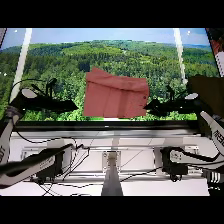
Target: Fold the clothes and pants, and hang the long-sleeved shirts on hangers.
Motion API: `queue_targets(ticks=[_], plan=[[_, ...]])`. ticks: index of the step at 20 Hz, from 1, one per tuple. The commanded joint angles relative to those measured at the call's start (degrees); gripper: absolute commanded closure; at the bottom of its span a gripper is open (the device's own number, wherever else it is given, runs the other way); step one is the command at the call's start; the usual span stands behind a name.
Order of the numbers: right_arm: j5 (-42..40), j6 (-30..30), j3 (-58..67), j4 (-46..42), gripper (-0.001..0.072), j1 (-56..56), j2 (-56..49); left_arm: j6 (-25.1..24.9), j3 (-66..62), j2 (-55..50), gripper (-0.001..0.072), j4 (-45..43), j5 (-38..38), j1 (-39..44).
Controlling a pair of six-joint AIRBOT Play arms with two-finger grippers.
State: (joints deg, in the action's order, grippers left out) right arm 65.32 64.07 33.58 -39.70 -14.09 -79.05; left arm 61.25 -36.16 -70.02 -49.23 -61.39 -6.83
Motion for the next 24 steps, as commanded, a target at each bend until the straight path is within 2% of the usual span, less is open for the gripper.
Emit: queue_targets(ticks=[1, 3, 6, 7, 8, 11, 13, 15, 16, 17, 18, 20, 21, 24], plan=[[0.22, -0.76, -0.26, 0.52, 0.0231, -0.02, -2.99, -5.07, 1.51, -6.16, 0.0113, 10.08, 2.51, 0.02], [0.87, -0.74, -0.26, 0.46, 0.0268, -0.02, -3.28, -7.41, 1.51, -9.01, 0.0114, 11.87, 3.56, 0.55], [1.6, -0.76, -0.26, 0.15, 0.0267, -0.02, -3.28, -7.78, 1.51, -12.44, 0.0117, 12.07, 5.73, 2.62], [1.6, -0.76, -0.26, 0.0, 0.0267, -0.02, -3.28, -7.98, 1.46, -13.14, 0.0222, 12.07, 5.77, 3.5], [1.86, -0.74, -0.33, -0.09, 0.0267, -0.02, -3.28, -8.76, 1.46, -13.44, 0.0281, 12.0, 5.35, 4.61], [3.15, -1.01, -0.48, -0.85, 0.0267, 1.9, -3.28, -11.76, 1.44, -13.44, 0.0308, 11.87, 2.58, 7.04], [0.07, -3.41, -0.46, -0.35, 0.0273, 4.94, -3.26, -12.24, 1.44, -13.44, 0.0468, 11.61, 1.77, 7.63], [-4.0, -4.13, 0.04, 0.28, 0.0436, 7.45, -3.15, -12.24, 1.4, -13.4, 0.0549, 11.58, 1.6, 7.69], [-4.85, -5.7, 0.68, 0.28, 0.0452, 8.17, -3.08, -12.26, 1.31, -13.38, 0.0656, 11.58, 1.01, 7.69], [-4.92, -6.99, 1.6, 0.24, 0.0452, 8.41, -3.08, -12.31, 1.05, -13.38, 0.0695, 11.56, 0.44, 7.67], [-4.85, -7.21, 2.56, 0.24, 0.0464, 8.41, -3.08, -12.26, 0.66, -13.33, 0.0695, 11.58, 0.15, 7.69], [-4.68, -7.21, 4.55, 0.26, 0.0631, 8.41, -3.08, -12.28, -0.83, -13.33, 0.0695, 11.56, -1.03, 7.69], [-3.54, -7.3, 6.01, 0.26, 0.0691, 8.41, -3.06, -12.28, -2.1, -13.27, 0.0696, 11.39, -1.95, 7.67], [3.65, -8.9, 11.82, 0.35, 0.0692, 8.41, -1.44, -12.24, -8.2, -11.13, 0.0697, 10.88, -5.53, 7.67]])
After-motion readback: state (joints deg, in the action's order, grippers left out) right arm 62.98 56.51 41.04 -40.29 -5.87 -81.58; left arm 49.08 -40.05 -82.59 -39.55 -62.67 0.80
